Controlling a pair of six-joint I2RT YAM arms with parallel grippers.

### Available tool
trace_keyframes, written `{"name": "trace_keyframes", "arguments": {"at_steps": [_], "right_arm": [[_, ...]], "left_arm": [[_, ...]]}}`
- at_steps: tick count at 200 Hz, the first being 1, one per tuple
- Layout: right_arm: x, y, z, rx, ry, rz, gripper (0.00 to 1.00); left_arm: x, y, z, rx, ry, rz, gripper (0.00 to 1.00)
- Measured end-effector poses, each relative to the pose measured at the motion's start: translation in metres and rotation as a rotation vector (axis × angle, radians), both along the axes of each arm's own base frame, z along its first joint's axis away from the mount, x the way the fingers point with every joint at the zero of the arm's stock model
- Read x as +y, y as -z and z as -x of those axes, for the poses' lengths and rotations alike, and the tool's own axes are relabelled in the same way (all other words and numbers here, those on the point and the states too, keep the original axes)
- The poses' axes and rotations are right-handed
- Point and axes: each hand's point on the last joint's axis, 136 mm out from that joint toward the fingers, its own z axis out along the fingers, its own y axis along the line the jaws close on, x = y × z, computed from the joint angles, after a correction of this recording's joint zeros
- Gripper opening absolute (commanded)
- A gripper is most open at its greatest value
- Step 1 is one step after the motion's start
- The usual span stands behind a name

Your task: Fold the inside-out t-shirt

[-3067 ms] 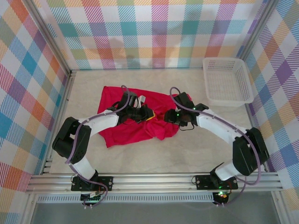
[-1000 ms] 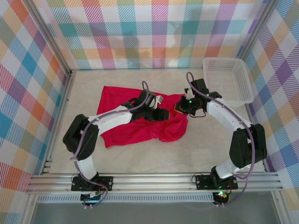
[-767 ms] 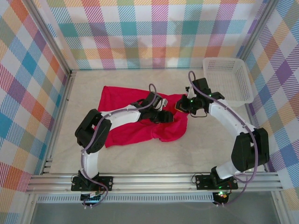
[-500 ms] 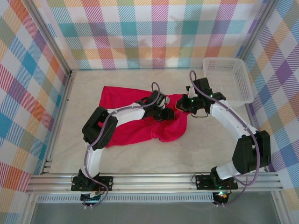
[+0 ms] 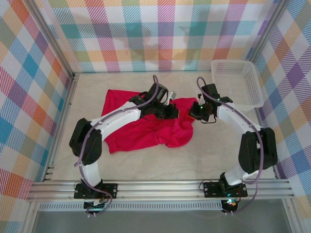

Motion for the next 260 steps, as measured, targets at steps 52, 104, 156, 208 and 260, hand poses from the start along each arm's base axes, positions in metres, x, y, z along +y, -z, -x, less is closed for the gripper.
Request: {"name": "trace_keyframes", "arguments": {"at_steps": [52,104,156,208,260], "right_arm": [[0.0,0.005,-0.003,0.001,-0.016,0.027,0.0],[-0.022,0.009,-0.003,0.017,0.034,0.087,0.0],[-0.03,-0.023,-0.01,-0.052,0.045,0.111,0.0],[-0.049,-0.048,-0.027,-0.101,0.105,0.134,0.0],[-0.057,-0.05,-0.027,-0.091,0.121,0.14,0.0]], "left_arm": [[0.013,-0.006,0.006,0.092,0.043,0.093,0.22],[0.17,0.01,-0.037,0.096,-0.382,-0.07,0.34],[0.248,0.083,0.032,0.178,-0.489,-0.488,0.33],[0.266,0.132,0.07,0.249,-0.422,-0.77,0.32],[0.295,0.148,0.072,0.238,-0.455,-0.949,0.36]]}}
